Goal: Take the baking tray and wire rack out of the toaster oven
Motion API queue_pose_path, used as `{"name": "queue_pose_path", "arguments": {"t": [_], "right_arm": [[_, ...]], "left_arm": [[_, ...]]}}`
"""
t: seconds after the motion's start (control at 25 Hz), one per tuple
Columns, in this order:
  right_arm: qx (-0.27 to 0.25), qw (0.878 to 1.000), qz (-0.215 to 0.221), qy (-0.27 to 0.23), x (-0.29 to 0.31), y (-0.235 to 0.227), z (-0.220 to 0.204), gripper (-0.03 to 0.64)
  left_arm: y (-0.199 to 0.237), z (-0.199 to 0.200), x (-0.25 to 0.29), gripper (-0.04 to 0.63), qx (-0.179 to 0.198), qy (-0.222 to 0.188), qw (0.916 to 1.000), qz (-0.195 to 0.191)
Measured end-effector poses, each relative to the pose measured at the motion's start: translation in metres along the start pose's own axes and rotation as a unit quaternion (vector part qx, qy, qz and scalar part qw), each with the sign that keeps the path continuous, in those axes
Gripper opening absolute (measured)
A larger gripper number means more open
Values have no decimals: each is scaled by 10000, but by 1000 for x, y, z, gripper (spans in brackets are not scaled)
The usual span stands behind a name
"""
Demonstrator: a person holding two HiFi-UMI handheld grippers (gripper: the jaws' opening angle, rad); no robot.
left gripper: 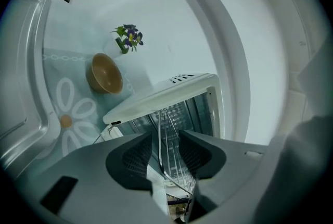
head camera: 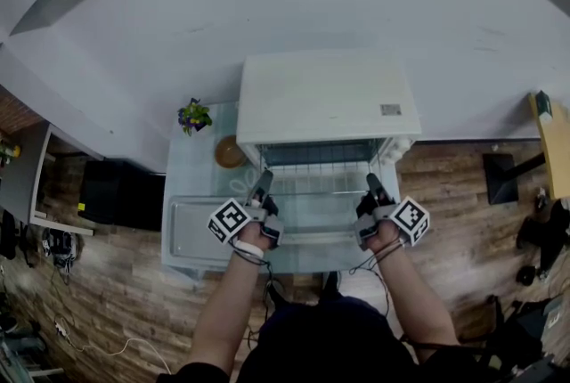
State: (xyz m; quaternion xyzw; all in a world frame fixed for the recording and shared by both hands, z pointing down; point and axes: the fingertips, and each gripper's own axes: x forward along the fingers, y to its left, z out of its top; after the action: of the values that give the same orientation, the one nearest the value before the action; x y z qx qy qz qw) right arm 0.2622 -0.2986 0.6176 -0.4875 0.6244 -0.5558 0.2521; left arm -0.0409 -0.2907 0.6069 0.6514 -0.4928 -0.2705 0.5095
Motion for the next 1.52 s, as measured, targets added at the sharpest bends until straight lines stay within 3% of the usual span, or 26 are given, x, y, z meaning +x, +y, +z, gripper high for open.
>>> {"name": "queue_pose_path", "arguments": {"t": [0.12, 0.24, 0.6, 0.96, 1.28, 1.52], "right_arm": [[-50, 10000, 20, 38, -6, 1, -3, 9], [-127, 9998, 58, 112, -14, 0, -8, 9], [-439, 9985, -49, 313, -44, -6, -18, 8], [-702, 9960, 55, 550, -73, -17, -31, 13], [-1109, 9822, 1305, 772, -85, 36, -37, 15], [-1128, 9782, 1442, 985, -99, 41, -47, 15]], "left_arm": [[-4, -6, 2, 144, 279, 228, 9993, -55], [-3, -10, 0, 63, 493, 385, 9980, -55], [-9, -23, -24, 69, 1222, 719, 9898, -121], [-16, -38, -54, 69, 1415, 747, 9861, -440], [-20, -55, -82, 75, 1580, 800, 9833, -428], [-23, -64, -108, 78, 1628, 702, 9836, -336]]}}
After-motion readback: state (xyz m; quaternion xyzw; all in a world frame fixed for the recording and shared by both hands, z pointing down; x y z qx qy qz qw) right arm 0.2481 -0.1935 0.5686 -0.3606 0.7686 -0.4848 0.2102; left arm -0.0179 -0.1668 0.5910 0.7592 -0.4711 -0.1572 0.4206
